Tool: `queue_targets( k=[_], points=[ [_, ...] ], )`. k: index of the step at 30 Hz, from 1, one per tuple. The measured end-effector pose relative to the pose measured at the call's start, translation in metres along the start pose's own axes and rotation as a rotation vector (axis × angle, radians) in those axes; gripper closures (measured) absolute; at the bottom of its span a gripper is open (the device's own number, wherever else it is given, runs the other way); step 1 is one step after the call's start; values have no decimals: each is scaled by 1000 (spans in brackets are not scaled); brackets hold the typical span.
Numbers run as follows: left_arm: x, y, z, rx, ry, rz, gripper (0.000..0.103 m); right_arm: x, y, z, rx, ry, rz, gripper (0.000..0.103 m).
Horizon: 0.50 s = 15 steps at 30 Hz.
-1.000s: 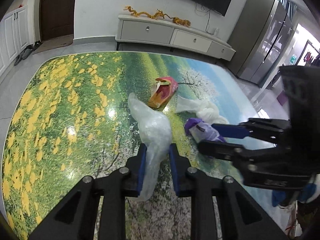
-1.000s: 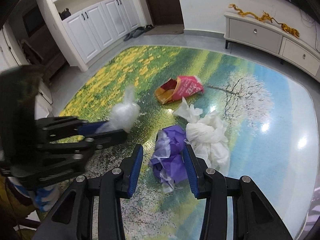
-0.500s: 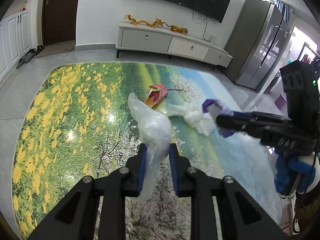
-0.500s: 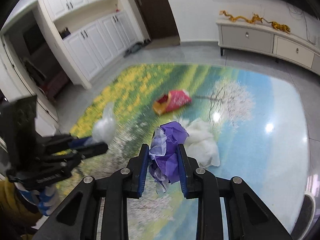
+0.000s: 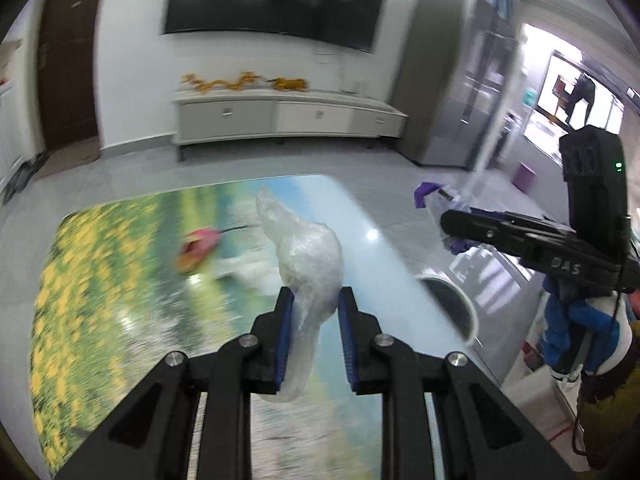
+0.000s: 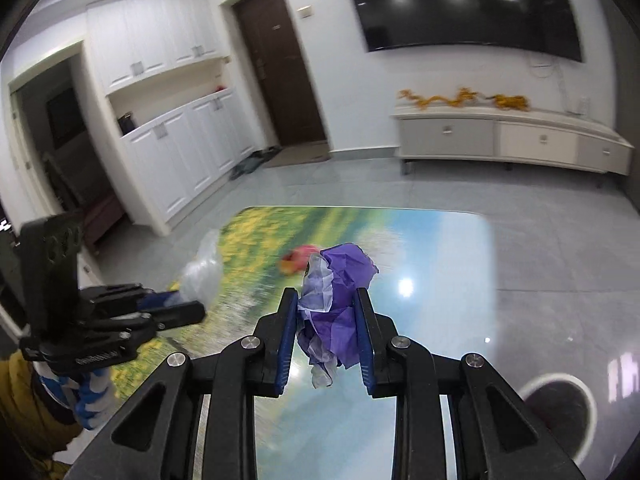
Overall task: Collect trash
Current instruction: 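Carry clear bag and purple bag to the bin and open both tools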
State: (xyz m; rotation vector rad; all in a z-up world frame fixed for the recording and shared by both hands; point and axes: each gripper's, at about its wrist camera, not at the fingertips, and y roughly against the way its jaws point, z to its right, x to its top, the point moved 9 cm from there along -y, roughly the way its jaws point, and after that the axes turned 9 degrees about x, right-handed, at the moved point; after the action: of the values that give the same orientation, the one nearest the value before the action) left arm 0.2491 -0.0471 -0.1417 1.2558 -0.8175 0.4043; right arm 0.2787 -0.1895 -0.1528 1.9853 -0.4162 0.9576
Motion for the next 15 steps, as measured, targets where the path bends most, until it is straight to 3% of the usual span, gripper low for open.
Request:
queue_targets(
  k=[9,15],
  points=[
    [15,-57,169,-184,-181,-95,82,-59,103,140,-282,-203,34,75],
    [17,-110,266,-252,-239,-178,82,-101,118,218,-367,-341,12,75]
  ],
)
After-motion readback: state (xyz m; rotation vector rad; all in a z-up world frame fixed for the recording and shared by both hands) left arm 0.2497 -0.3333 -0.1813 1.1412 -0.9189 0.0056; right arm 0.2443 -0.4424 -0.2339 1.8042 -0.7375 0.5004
